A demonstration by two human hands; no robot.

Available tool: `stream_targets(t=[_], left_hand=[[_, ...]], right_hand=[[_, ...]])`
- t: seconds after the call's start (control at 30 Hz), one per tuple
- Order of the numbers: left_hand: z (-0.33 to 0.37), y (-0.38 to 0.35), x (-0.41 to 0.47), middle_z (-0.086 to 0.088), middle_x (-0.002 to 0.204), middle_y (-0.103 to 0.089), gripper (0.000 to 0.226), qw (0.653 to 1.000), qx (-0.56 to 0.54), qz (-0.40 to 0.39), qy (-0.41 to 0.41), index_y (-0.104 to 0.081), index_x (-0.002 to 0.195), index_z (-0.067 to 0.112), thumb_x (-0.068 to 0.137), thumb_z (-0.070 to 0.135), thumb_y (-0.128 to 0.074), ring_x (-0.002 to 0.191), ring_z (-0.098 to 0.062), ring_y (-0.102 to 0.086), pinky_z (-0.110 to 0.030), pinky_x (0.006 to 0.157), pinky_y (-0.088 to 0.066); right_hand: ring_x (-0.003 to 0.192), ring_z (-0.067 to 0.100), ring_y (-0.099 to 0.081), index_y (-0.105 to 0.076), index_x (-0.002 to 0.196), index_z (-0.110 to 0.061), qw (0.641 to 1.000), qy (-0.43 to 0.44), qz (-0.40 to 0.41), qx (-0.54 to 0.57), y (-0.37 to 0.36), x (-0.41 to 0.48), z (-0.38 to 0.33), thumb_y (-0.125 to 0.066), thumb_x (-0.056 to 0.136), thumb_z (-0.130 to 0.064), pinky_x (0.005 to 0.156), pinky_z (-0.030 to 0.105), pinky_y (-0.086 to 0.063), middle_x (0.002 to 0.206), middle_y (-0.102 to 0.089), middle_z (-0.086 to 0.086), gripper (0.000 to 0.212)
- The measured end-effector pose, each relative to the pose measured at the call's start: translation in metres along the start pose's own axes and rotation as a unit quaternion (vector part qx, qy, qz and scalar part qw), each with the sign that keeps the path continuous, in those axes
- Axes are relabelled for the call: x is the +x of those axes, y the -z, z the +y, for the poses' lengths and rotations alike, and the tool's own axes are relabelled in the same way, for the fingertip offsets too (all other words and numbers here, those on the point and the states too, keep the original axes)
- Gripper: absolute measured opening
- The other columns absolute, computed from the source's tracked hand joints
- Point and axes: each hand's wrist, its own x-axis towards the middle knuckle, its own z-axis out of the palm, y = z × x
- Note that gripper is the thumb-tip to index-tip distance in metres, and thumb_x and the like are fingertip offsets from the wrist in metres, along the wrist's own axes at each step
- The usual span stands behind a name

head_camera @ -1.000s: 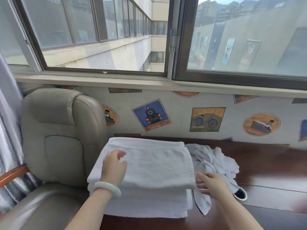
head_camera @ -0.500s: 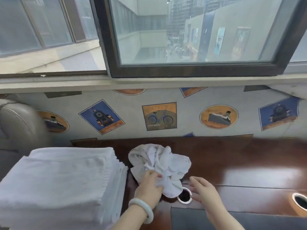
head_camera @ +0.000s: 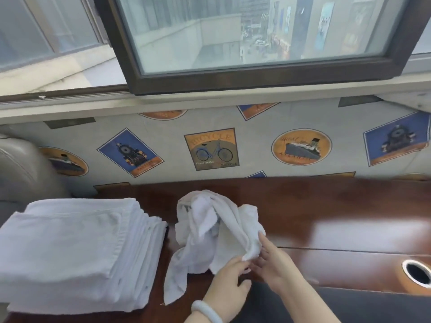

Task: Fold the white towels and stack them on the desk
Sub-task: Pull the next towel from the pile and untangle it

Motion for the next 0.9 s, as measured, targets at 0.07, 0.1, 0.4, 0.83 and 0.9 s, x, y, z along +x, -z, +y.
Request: stream_targets(t=[0.07, 0.1, 0.4, 0.83, 0.9], left_hand=[[-0.009, -0.004, -0.021, 0.034, 0.134, -0.045, 0.046, 0.999, -0.027, -0.015, 0.014, -0.055, 0.131, 0.042, 0.095, 0.013, -0.057, 0.116, 0.021, -0.045, 0.006, 0.091, -0.028], [-0.014, -0.005, -0.03, 0.03, 0.134, -0.049, 0.042, 0.997, -0.07, -0.009, 0.023, -0.061, 0.124, 0.037, 0.094, 0.008, -0.059, 0.115, 0.018, -0.049, 0.004, 0.093, -0.032], [0.015, -0.039, -0.042, -0.014, 0.12, -0.058, 0.032, 0.794, -0.564, 0.007, 0.226, -0.05, 0.123, 0.011, 0.094, 0.009, -0.064, 0.103, -0.032, -0.061, -0.046, 0.086, -0.052], [0.077, -0.105, -0.03, -0.019, 0.141, -0.047, 0.034, 0.731, -0.627, 0.074, 0.258, -0.051, 0.128, 0.009, 0.098, 0.021, -0.06, 0.122, -0.035, -0.053, -0.049, 0.091, -0.051], [0.086, -0.134, -0.029, -0.02, 0.146, -0.043, 0.032, 0.729, -0.621, 0.079, 0.279, -0.051, 0.13, 0.008, 0.1, 0.018, -0.056, 0.129, -0.036, -0.047, -0.049, 0.098, -0.047]], right_hand=[[0.096, 0.038, -0.067, -0.063, 0.115, 0.001, 0.999, 0.02, 0.029, -0.028, 0.001, -0.013, 0.008, -0.064, 0.094, -0.018, 0.072, 0.042, -0.056, 0.104, -0.071, 0.022, 0.028], [0.089, 0.035, -0.068, -0.063, 0.116, 0.002, 0.997, 0.04, 0.048, -0.045, 0.004, -0.023, 0.011, -0.062, 0.095, -0.011, 0.065, 0.038, -0.055, 0.099, -0.072, 0.021, 0.025], [0.066, 0.026, -0.065, -0.066, 0.105, 0.001, 0.972, 0.165, 0.109, -0.129, 0.07, -0.155, -0.032, -0.057, 0.094, -0.002, 0.054, 0.032, -0.052, 0.08, -0.071, 0.016, 0.015], [0.068, 0.03, -0.071, -0.067, 0.117, -0.008, 0.97, 0.201, 0.02, -0.131, 0.2, -0.252, -0.155, -0.063, 0.082, -0.005, 0.055, 0.037, -0.059, 0.101, -0.071, 0.022, 0.035], [0.061, 0.029, -0.068, -0.062, 0.117, 0.002, 0.974, 0.164, 0.099, -0.118, 0.242, -0.24, -0.16, -0.086, 0.055, -0.009, 0.048, 0.03, -0.057, 0.09, -0.072, 0.021, 0.067]])
